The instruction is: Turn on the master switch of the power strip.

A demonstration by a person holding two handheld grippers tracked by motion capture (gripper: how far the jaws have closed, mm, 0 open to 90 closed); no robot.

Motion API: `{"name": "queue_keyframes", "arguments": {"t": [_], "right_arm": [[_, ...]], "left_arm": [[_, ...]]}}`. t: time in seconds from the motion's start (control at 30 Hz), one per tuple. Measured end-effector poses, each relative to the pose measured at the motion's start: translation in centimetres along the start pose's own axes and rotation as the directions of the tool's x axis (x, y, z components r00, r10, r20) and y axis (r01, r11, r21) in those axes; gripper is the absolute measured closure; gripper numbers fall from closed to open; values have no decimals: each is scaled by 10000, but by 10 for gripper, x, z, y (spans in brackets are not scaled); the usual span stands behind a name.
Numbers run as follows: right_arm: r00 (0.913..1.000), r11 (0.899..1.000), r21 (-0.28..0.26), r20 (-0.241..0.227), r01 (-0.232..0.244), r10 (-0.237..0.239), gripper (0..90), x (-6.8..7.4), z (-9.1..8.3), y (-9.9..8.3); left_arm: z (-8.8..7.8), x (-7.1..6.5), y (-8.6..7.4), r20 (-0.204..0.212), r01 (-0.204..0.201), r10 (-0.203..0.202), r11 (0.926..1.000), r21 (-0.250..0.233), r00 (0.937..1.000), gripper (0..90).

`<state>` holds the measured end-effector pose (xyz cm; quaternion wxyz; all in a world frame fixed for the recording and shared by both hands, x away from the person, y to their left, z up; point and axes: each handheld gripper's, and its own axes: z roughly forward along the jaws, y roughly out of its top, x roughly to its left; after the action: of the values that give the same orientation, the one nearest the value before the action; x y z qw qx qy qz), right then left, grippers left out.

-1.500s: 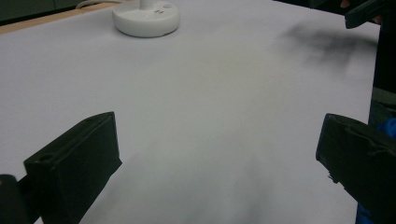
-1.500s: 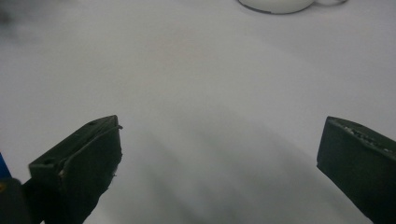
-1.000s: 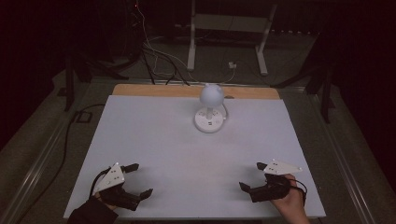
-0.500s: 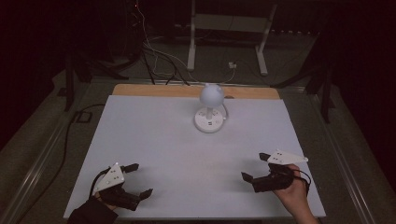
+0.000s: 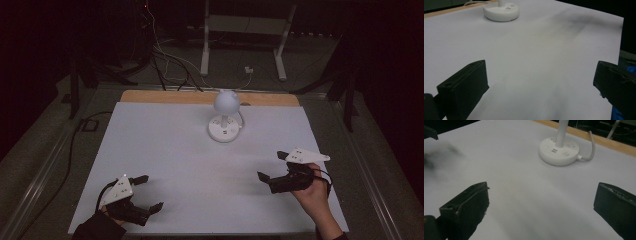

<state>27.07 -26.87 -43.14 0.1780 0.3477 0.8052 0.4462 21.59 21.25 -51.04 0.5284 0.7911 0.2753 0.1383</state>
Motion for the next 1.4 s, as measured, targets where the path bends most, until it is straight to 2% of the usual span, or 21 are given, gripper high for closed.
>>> {"name": "queue_keyframes", "arguments": {"t": [0.67, 0.93, 1.2, 1.4], "right_arm": [[9994, 9993, -367, -310, 120, -131, 0, -6, 12, 28], [9984, 9987, -472, -534, 177, -202, 0, -10, 22, 43], [9976, 9988, -468, -657, 166, -196, 0, -12, 32, 50], [9981, 9973, -672, -506, 308, -343, 0, -11, 41, 57]], "left_arm": [[-1, 0, 0, 44, -25, 25, 10000, -27, 10000, 1], [-1, 0, 0, 52, -34, 34, 10000, -35, 10000, 1], [-1, -1, 1, 75, -39, 39, 10000, -56, 10000, 1], [-1, -1, 1, 82, -40, 40, 10000, -53, 10000, 1]]}}
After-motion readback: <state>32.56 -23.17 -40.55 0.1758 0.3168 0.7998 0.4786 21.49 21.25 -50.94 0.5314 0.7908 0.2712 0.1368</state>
